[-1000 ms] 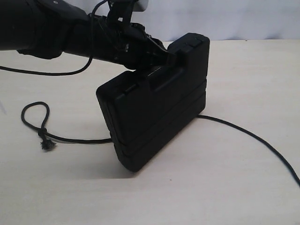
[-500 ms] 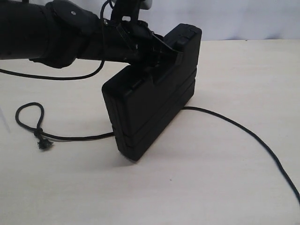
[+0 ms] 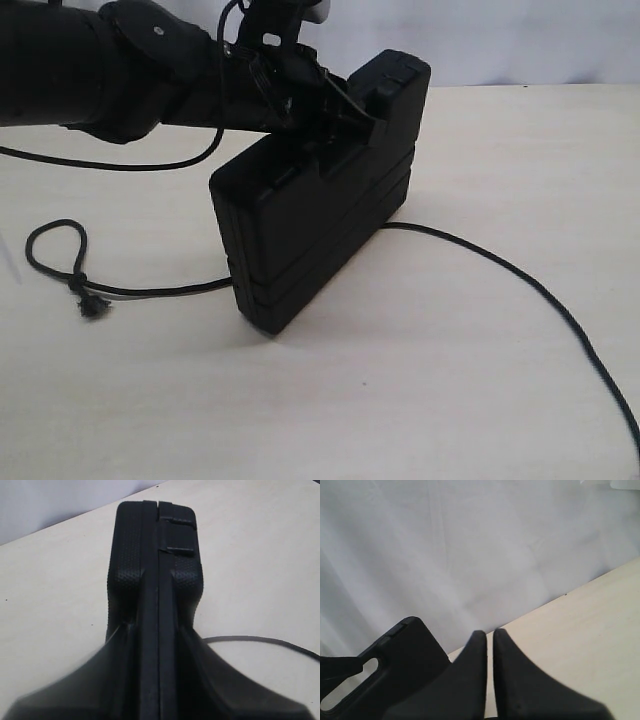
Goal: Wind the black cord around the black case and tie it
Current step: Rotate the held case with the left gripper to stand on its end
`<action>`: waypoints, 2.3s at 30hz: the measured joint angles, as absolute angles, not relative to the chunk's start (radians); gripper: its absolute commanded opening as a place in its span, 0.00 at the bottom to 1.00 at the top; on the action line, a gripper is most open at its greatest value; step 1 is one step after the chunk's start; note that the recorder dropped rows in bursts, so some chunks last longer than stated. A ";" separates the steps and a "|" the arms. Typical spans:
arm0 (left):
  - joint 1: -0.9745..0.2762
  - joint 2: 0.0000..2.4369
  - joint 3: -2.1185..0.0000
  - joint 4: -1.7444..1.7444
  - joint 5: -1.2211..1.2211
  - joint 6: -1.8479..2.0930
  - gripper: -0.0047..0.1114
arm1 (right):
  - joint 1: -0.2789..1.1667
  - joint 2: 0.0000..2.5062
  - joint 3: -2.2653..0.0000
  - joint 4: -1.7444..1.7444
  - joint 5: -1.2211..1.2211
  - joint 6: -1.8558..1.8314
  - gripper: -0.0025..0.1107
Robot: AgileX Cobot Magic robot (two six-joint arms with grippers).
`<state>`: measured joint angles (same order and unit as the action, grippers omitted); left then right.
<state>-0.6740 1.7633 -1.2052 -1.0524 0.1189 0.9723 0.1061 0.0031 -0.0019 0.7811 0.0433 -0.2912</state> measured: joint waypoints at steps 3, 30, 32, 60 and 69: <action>-0.674 1.763 -1.205 -1.032 0.121 0.967 0.04 | 0.106 0.003 -0.002 0.781 0.045 -0.293 0.06; -0.696 1.763 -1.212 -0.469 0.103 0.442 0.04 | 0.106 0.003 -0.002 0.802 0.044 -0.293 0.06; -0.710 1.763 -1.212 -0.378 0.097 0.361 0.04 | 0.106 0.003 -0.002 0.802 0.044 -0.293 0.06; -0.720 1.763 -1.304 0.692 0.403 -0.780 0.04 | 0.106 0.003 -0.002 0.802 0.044 -0.293 0.06; -0.720 1.763 -1.306 0.752 0.442 -0.937 0.04 | 0.106 0.003 -0.002 0.802 0.044 -0.293 0.06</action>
<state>-0.7197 1.7633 -1.3059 0.7519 0.4417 -0.9374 0.1061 0.0031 -0.0019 0.8020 0.0437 -0.2927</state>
